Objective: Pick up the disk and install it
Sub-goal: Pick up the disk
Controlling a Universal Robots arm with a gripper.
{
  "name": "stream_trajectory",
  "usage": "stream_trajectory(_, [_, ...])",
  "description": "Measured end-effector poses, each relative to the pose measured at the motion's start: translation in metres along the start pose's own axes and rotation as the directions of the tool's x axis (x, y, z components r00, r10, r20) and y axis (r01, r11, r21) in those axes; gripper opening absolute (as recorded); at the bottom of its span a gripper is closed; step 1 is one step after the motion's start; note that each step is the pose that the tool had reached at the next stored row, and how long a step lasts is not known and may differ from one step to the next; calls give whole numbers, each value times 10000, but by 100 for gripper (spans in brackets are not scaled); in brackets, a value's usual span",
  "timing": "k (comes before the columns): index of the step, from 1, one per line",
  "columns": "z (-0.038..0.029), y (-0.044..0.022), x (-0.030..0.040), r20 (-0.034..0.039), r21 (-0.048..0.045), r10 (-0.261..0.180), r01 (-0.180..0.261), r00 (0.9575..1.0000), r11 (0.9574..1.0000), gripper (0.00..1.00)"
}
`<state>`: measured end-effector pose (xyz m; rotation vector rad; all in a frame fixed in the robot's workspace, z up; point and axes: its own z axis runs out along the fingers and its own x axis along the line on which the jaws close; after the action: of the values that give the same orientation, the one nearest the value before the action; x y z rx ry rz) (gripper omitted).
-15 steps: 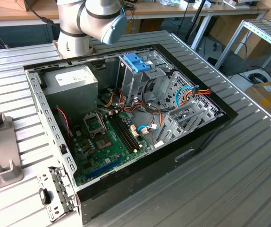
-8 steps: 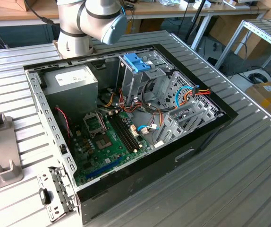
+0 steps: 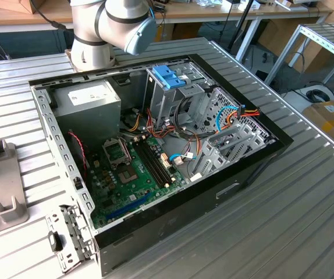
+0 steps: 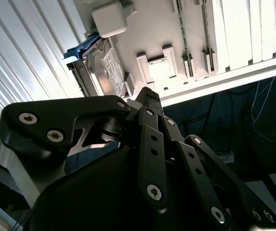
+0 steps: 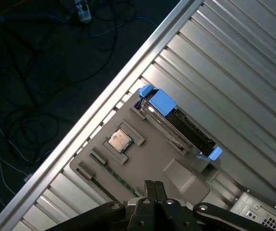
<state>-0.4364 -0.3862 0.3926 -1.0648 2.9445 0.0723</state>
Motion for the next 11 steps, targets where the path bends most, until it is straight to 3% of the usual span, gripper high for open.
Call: stream_trajectory(11, [0,0,0,-19,-12,-474,474,9989,9989,10])
